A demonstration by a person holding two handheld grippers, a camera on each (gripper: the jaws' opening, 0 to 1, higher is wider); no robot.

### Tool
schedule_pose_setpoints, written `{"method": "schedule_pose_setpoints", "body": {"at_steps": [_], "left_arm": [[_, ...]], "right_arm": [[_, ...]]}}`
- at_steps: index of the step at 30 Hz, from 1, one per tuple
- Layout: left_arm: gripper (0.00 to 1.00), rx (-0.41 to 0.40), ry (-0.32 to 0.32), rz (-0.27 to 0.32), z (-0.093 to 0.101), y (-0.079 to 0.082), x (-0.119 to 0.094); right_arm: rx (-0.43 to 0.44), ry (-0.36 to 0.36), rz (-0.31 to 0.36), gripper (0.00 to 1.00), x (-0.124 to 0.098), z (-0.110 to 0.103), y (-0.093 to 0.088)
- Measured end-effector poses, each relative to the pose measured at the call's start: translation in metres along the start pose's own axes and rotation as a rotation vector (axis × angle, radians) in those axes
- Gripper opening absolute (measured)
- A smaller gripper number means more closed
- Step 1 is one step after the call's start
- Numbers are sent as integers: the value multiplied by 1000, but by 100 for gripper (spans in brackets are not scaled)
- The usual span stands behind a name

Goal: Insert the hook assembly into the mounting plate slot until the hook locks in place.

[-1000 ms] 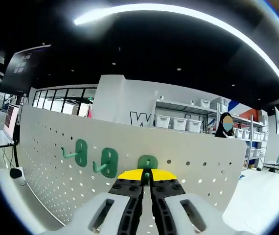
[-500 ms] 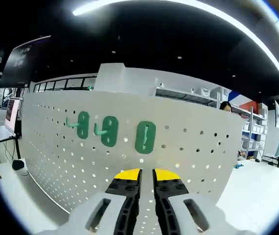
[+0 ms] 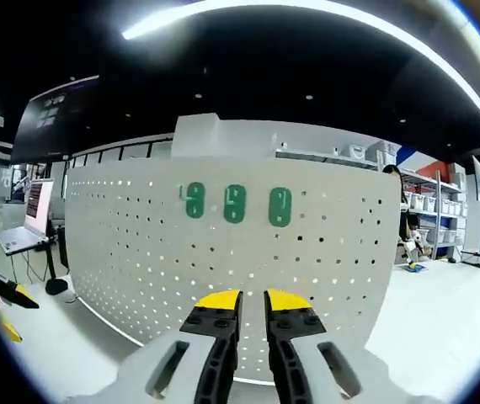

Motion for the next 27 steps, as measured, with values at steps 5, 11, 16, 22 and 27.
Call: {"method": "schedule_pose_setpoints", "body": {"at_steps": [5, 11, 16, 22, 27], "left_arm": [[56, 4, -4, -10, 1, -2, 0], [55, 10, -11, -22, 3, -5, 1], [55, 3, -17, -29, 4, -7, 2], [54, 3, -29, -54, 7, -13, 6], [47, 36, -77, -110, 17, -26, 11]], "right_arm": [[15, 58, -1, 9, -18, -25, -7], [-5, 146, -25, 9, -41, -57, -19], [-18, 219, -53, 9, -64, -80, -29], [-22, 281, -58, 9, -84, -97, -31], [-59, 310, -73, 9, -81, -105, -36]]}}
Point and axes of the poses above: the point that each gripper's makers call its tool centre point, and the gripper's own axes: x roughly forward along the fingers, z roughly to its right, y roughly out of its top, the point moved 3 cm from there along -x, roughly backward along the fingers, and after that the axes turned 9 degrees about x, right-handed, at the moved point
